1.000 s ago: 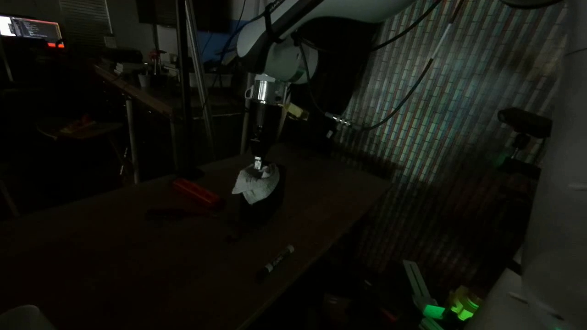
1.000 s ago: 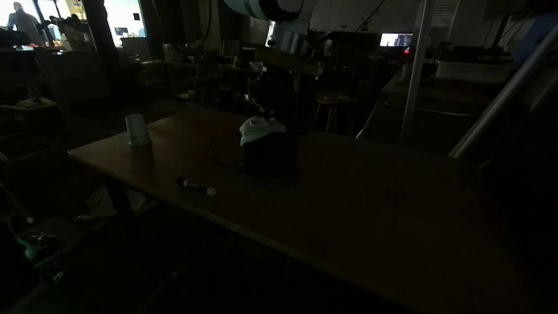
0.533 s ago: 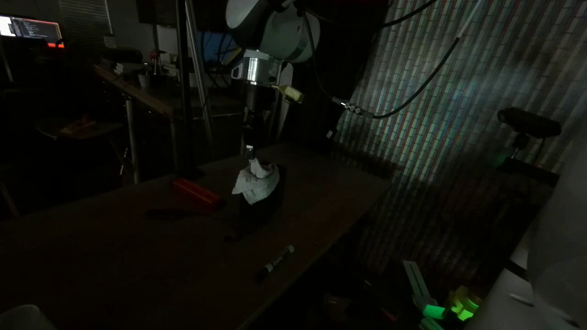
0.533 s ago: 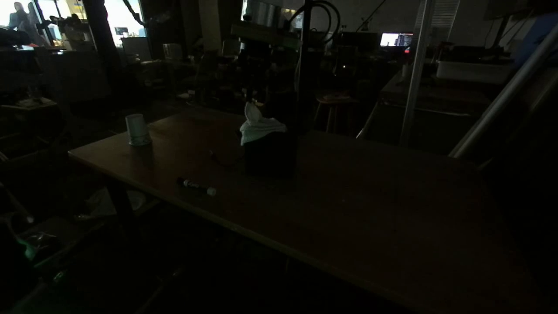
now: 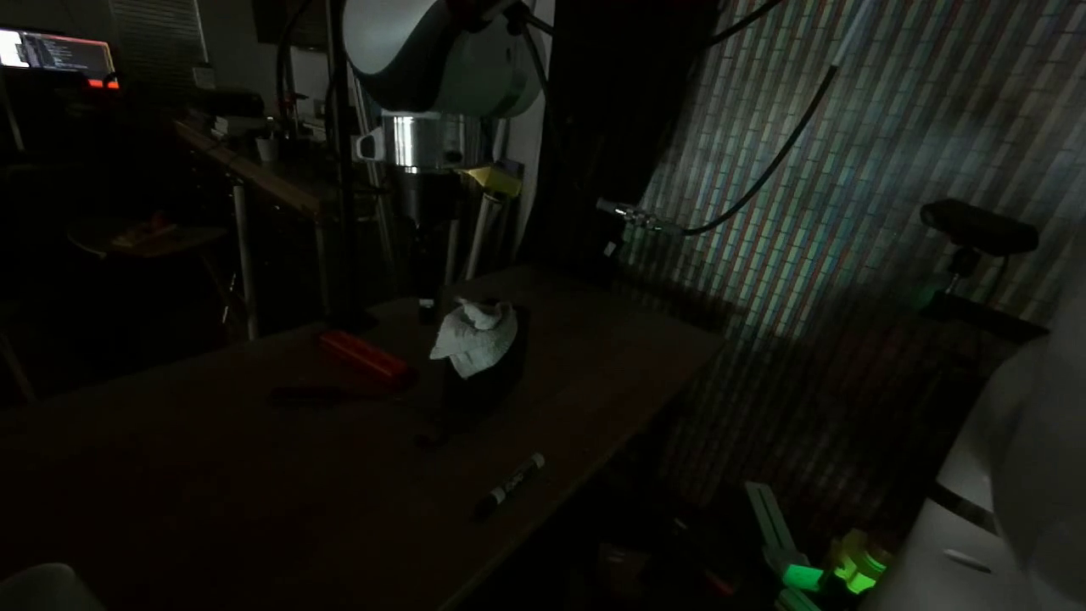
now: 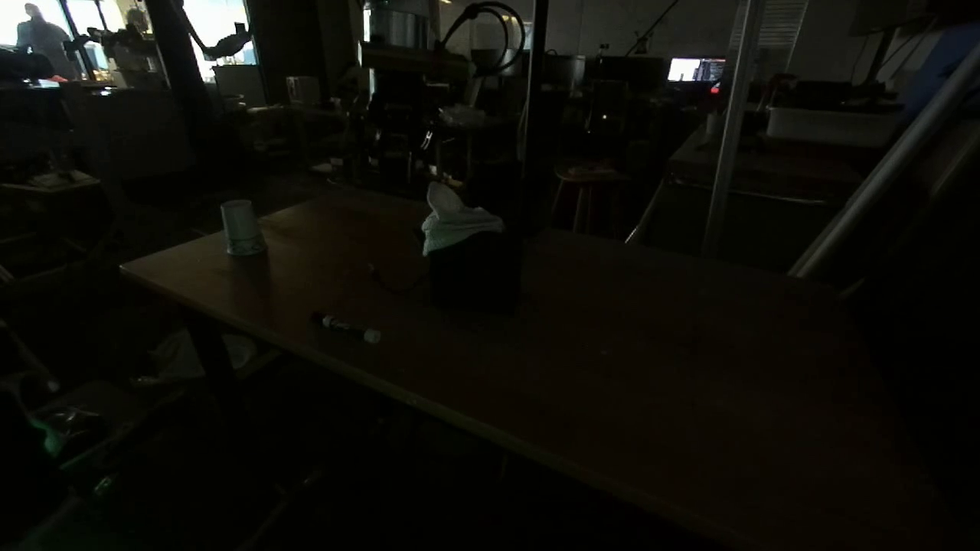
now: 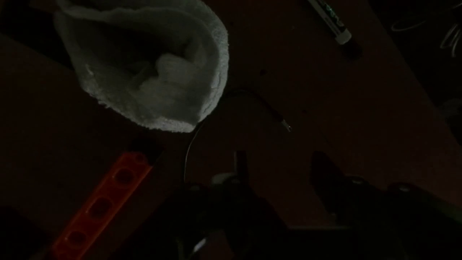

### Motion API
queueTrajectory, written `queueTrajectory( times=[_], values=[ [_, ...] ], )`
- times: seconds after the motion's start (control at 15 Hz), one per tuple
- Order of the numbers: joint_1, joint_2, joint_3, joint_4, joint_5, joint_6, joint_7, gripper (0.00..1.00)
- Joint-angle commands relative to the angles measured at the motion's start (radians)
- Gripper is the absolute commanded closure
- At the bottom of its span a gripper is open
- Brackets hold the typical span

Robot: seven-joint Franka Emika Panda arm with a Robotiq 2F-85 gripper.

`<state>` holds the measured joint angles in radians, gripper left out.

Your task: Put the white towel in the black basket.

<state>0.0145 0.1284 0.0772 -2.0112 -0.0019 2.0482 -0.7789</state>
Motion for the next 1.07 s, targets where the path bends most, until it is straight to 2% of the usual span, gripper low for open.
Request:
queueTrajectory(
  times=[0.0,0.13,0.2,1.0],
  values=[
    [0.027,-0.001,0.011,-0.007,-0.074,0.028,0.005,0.19],
    [0.037,0.012,0.013,-0.005,-0.121,0.03,0.001,0.04],
    [0.04,0.019,0.012,-0.003,-0.145,0.032,0.002,0.01],
    [0.033,0.184,0.0,0.082,-0.289,0.08,0.002,0.0]
  ],
)
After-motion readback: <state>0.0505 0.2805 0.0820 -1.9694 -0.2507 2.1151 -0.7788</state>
